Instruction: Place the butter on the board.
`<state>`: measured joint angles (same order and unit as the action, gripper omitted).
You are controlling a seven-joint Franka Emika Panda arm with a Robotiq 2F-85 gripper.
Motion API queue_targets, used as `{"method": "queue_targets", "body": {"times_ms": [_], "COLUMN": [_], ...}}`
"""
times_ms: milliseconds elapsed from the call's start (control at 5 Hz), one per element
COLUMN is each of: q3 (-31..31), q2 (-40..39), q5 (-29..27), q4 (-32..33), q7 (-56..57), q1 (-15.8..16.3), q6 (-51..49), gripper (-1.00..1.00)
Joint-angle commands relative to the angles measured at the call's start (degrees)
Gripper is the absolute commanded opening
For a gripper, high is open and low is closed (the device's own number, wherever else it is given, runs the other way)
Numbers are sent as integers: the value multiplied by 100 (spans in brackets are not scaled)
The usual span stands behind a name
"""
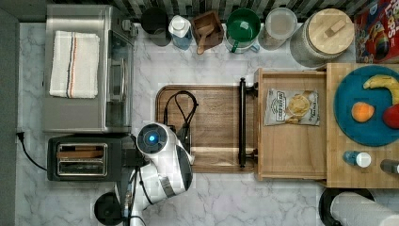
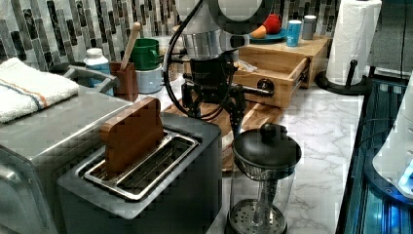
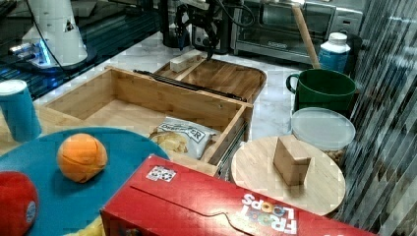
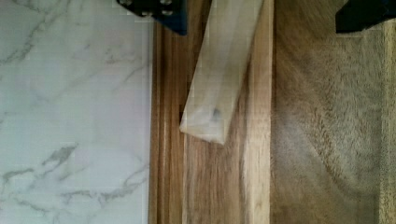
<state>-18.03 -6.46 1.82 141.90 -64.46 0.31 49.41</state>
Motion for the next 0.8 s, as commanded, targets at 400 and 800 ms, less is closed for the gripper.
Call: {"method": "queue_targets", "body": {"times_ms": [400,800], "q3": [-79,-59], "q2": [78,79], "q5": [-3,-7], "q4": [-215,-213], "q7": [-255,-251], "q1": [95,115], "q6": [11,13], "gripper": [100,100]}}
